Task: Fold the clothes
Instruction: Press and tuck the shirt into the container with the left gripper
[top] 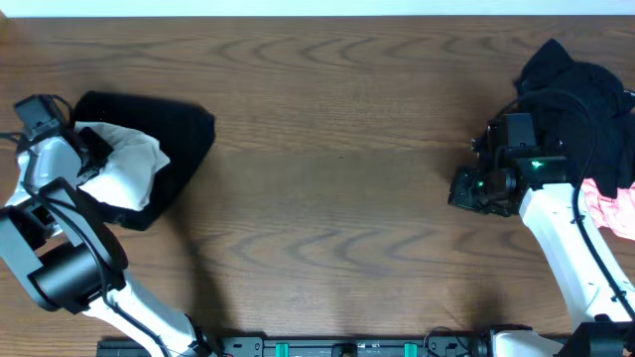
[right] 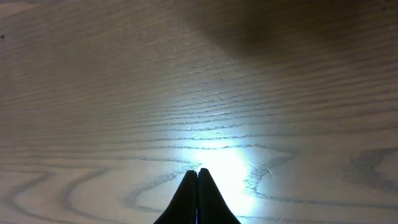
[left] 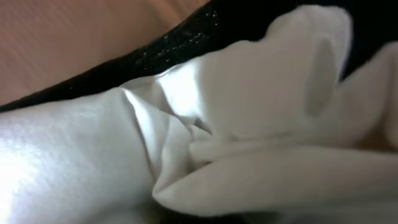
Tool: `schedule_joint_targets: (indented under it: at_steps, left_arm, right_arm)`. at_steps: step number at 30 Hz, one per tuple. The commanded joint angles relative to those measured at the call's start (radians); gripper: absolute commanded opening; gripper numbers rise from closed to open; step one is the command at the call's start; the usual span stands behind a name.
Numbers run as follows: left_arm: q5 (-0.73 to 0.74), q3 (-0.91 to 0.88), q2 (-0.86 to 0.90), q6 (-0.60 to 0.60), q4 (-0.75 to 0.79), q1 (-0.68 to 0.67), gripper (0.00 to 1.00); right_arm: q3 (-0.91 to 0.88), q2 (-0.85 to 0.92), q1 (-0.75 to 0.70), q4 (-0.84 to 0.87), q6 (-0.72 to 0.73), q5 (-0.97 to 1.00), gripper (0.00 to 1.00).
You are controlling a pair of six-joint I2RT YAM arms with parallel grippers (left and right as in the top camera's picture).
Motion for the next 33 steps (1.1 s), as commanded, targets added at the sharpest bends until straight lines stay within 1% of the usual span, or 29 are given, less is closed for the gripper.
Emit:
schedule_joint_targets:
  at_steps: [1, 3, 8, 11, 15, 19, 22, 25, 28, 29, 30, 32, 33]
  left_arm:
    - [0.057, -0.123, 0.142, -0.203, -0.156, -0.025, 0.06]
    - [0.066, -0.134, 0.142, -0.258, -0.176, -0.027, 0.06]
    - [0.072, -0.177, 0.142, -0.335, -0.206, -0.045, 0.06]
    - [0.079, -0.227, 0.142, -0.352, -0.205, -0.06, 0.06]
    - [0.08, -0.296, 0.142, -0.415, -0.184, -0.076, 0.06]
    - [0.079, -0.317, 0.142, -0.394, -0.158, -0.092, 0.06]
    - [0.085, -0.314, 0.124, -0.325, -0.16, -0.109, 0.06]
    - [0.086, -0.314, 0.05, -0.272, -0.183, -0.114, 0.06]
    - [0.085, -0.313, -0.087, -0.232, -0.202, -0.112, 0.06]
    - [0.085, -0.312, -0.135, -0.231, -0.209, -0.112, 0.1]
    - [0.086, -0.309, -0.195, -0.232, -0.221, -0.112, 0.22]
    - [0.084, -0.299, -0.307, -0.231, -0.245, -0.112, 0.5]
    - [0.078, -0.296, -0.365, -0.228, -0.254, -0.112, 0.73]
  right_arm:
    - [0.005, 0.001, 0.008, 0.0, 0.014, -0.001, 0.01]
    - [0.005, 0.001, 0.008, 0.001, 0.014, -0.001, 0.01]
    - [0.005, 0.001, 0.008, 0.009, 0.014, 0.0, 0.01]
    - [0.005, 0.001, 0.008, 0.014, 0.014, 0.0, 0.01]
    - [0.005, 0.001, 0.008, 0.028, 0.014, 0.0, 0.01]
    - [0.005, 0.001, 0.008, 0.032, 0.013, 0.0, 0.01]
    - [0.005, 0.001, 0.008, 0.034, 0.013, 0.0, 0.01]
    - [0.005, 0.001, 0.008, 0.034, 0.013, 0.0, 0.01]
    - [0.005, 0.001, 0.008, 0.039, 0.014, 0.0, 0.01]
    - [0.005, 0.001, 0.008, 0.041, 0.014, -0.001, 0.01]
    - [0.005, 0.001, 0.008, 0.042, 0.014, -0.001, 0.01]
    - [0.005, 0.001, 0.008, 0.042, 0.014, -0.001, 0.01]
    - [0.005, 0.001, 0.008, 0.041, 0.014, -0.001, 0.01]
